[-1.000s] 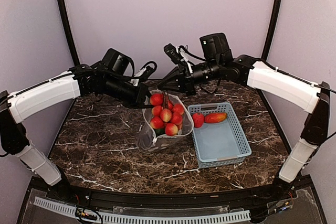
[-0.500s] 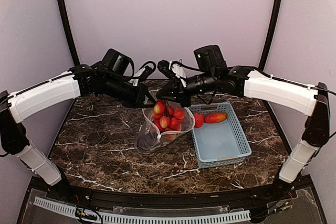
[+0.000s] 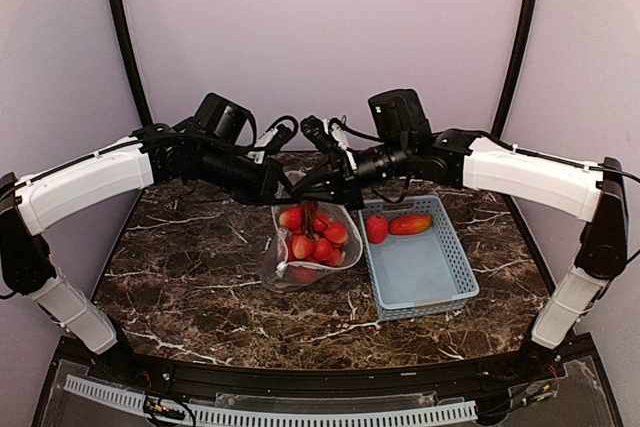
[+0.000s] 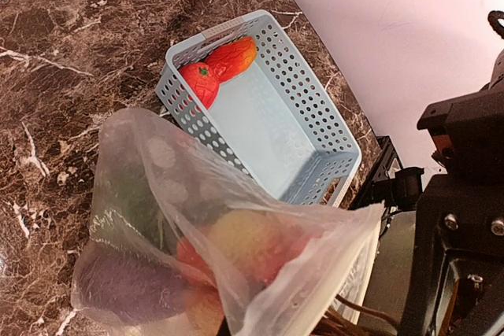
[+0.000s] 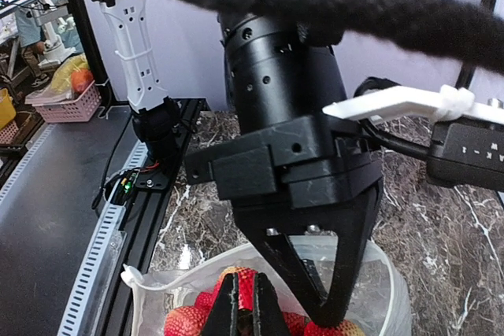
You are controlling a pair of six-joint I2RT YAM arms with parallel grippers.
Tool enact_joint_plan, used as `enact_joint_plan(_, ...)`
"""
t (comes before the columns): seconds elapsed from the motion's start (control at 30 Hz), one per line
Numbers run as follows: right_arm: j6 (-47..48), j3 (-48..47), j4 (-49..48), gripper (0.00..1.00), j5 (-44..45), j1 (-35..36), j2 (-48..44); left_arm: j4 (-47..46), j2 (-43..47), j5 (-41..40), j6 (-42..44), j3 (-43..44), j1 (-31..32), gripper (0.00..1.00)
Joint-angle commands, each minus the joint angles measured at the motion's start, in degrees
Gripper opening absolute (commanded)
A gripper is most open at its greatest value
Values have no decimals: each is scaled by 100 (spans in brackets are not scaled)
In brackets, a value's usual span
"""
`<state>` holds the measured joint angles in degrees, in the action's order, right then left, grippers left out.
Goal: Place the food in the zip-top bag and seal the zipper
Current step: Place the fake fruit in the zipper food storage bag.
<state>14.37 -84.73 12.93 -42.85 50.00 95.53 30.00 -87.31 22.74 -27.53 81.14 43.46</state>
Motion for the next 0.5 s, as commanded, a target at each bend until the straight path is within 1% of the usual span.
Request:
enact_joint_plan(0.0,-153,-72,-395,15,-656,45,146,-167,72,-37,95,-122,29,1)
enact_joint_plan(0.03,-131,-97,-343,25,-605,45,183,-164,73,-39,97,-124,28,1)
enact_joint_plan(0.07,-109,-137,-255,32,-578,37,199,-151,75,-48,102,-125,29,1)
enact_joint_plan(0.17,31,-244,134,49,-542,19,17,-99,115,-88,157,-116,24,1)
enact_joint_plan(0.2,141,-284,327,53,-504,21,-122,-69,125,-117,172,-121,18,1)
enact_joint_plan(0.27,479,-435,912,56,-507,19,-335,-18,146,-142,197,-125,-18,1)
enact_joint_plan(0.33,1180,-705,1925,57,-628,17,-464,13,155,-164,226,-132,-47,1)
enact_joint_plan(0.4,2295,-914,3118,54,-724,30,-553,40,165,-201,258,-146,-66,1)
enact_joint_plan(0.43,2879,-905,3557,52,-595,75,-614,36,169,-209,275,-153,-73,1)
enact_joint_plan(0.47,3162,-818,3849,50,-382,118,-681,25,170,-222,283,-169,-74,1)
